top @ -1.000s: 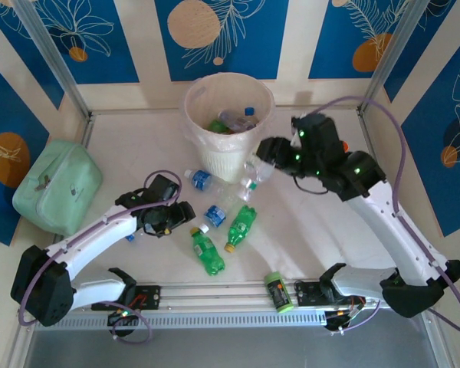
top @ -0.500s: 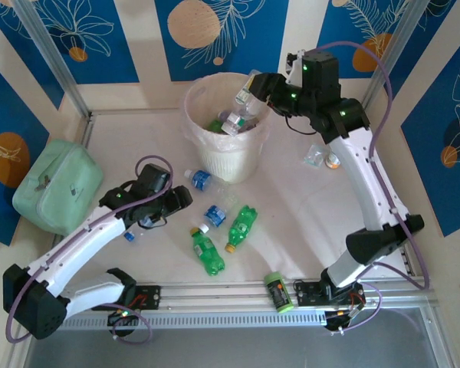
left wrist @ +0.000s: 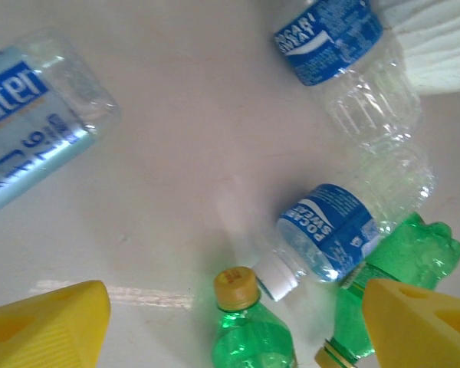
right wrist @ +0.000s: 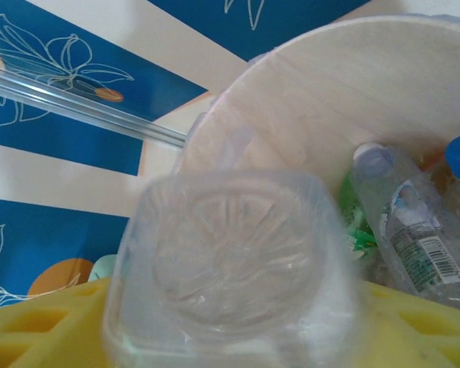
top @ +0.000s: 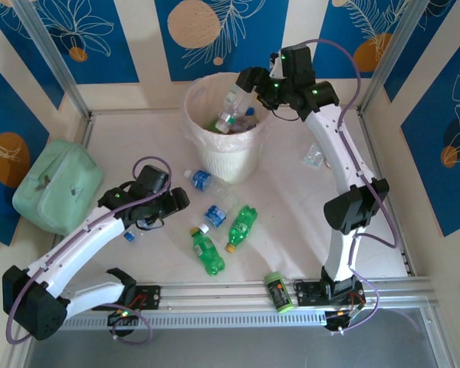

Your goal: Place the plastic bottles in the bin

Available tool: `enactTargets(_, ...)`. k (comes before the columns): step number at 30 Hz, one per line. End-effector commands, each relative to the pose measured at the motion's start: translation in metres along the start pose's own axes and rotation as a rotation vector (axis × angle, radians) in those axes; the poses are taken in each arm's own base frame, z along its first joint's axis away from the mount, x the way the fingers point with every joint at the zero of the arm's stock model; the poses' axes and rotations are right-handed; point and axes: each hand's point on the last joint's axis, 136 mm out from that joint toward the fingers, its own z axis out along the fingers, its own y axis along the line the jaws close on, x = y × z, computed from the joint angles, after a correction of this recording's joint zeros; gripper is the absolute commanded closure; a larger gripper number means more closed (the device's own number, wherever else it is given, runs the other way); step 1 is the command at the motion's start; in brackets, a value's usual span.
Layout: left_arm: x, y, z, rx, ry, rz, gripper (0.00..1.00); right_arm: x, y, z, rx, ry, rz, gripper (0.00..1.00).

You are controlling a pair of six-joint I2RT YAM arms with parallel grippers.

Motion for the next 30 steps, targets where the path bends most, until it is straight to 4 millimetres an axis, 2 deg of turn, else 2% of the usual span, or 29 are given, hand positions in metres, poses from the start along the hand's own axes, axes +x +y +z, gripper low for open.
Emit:
enactTargets(1,-0.016,0.024,-0.014,-0.080,-0.056,-0.028,0.13,0.001,0.016,-0.015,-0.023,0.001,-0.028,0.26)
enactTargets(6,-0.025,0.051,-0.016,-0.147,-0.072,-0.078,0.10,0.009,0.036,-0.034,-0.031,-0.016,-0.097,0.23)
enactTargets(9,-0.024,0.067,-0.016,-0.194,-0.068,-0.126,0.08,0.022,0.050,-0.050,-0.041,-0.018,-0.144,0.22)
enactTargets(12,-0.020,0.084,-0.014,-0.230,-0.071,-0.179,0.06,0.045,0.062,-0.066,-0.049,-0.008,-0.186,0.21)
enactTargets(16,-0.032,0.099,-0.011,-0.261,-0.120,-0.194,0.02,0.094,0.066,-0.082,-0.041,0.019,-0.247,0.19)
enactTargets(19,-0.051,0.096,-0.001,-0.234,-0.153,-0.193,0.00,0.134,0.054,-0.089,-0.013,0.054,-0.263,0.18)
enactTargets(23,-0.075,0.085,0.014,-0.195,-0.180,-0.155,0.00,0.177,0.022,-0.099,0.069,0.105,-0.262,0.18)
enactTargets(26,-0.082,0.080,0.029,-0.199,-0.150,-0.092,0.00,0.194,-0.002,-0.111,0.124,0.125,-0.250,0.17)
enactTargets(30,-0.082,0.082,0.049,-0.245,-0.068,-0.030,0.00,0.202,-0.022,-0.130,0.151,0.109,-0.224,0.16)
